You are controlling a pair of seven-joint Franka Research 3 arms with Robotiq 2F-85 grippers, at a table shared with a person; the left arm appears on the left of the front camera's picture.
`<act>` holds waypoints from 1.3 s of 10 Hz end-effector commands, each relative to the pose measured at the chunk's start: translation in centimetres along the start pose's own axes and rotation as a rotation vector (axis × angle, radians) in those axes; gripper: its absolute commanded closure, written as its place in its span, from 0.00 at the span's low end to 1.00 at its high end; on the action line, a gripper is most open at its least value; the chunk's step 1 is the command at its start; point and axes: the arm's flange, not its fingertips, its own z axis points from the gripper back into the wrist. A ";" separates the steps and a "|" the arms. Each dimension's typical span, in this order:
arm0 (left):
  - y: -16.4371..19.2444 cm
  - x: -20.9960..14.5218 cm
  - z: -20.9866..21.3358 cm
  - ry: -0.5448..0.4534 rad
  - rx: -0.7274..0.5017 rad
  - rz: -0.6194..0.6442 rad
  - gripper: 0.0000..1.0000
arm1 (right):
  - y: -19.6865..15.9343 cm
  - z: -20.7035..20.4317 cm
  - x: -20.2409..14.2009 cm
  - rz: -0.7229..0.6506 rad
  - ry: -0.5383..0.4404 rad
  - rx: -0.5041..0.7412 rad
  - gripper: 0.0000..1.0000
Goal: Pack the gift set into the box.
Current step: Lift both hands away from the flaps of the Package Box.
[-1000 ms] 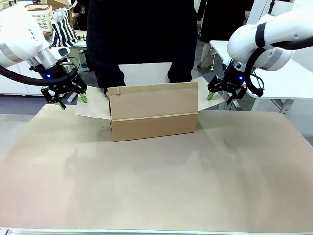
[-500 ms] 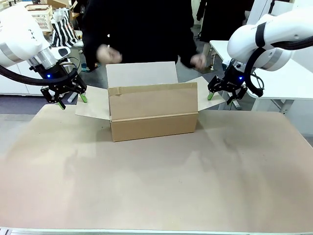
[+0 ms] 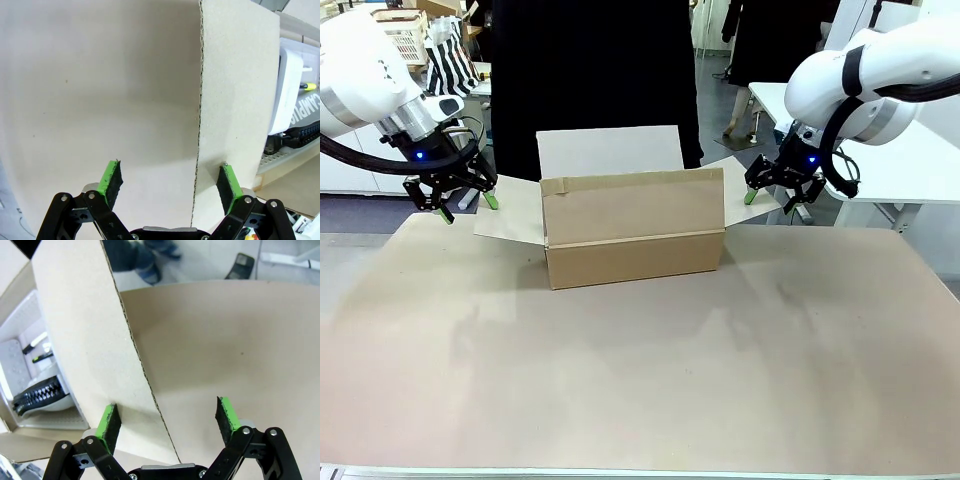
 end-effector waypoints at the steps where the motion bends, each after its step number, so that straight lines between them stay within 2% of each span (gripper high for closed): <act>1: 0.0 -0.1 0.1 -0.005 0.016 -0.003 0.00 | 0.2 0.2 0.0 -0.016 0.001 -0.031 0.00; 9: 0.0 -0.1 0.1 -0.005 0.016 -0.003 0.00 | 0.2 0.2 0.0 -0.016 0.001 -0.031 0.00; 10: 0.0 0.0 0.0 0.000 0.000 0.000 0.00 | 0.0 0.0 0.0 0.000 0.000 0.000 0.00; 11: 0.2 -2.0 4.4 0.002 -0.010 -0.059 0.00 | -0.7 5.2 -1.3 -0.029 -0.024 0.061 0.00; 12: 1.1 -5.2 9.6 -0.004 -0.003 -0.069 0.00 | -2.0 11.5 -4.2 -0.071 -0.040 0.168 0.00; 13: 2.3 -9.0 14.0 0.047 -0.097 -0.125 0.00 | -3.5 16.1 -7.6 -0.128 0.070 0.288 0.00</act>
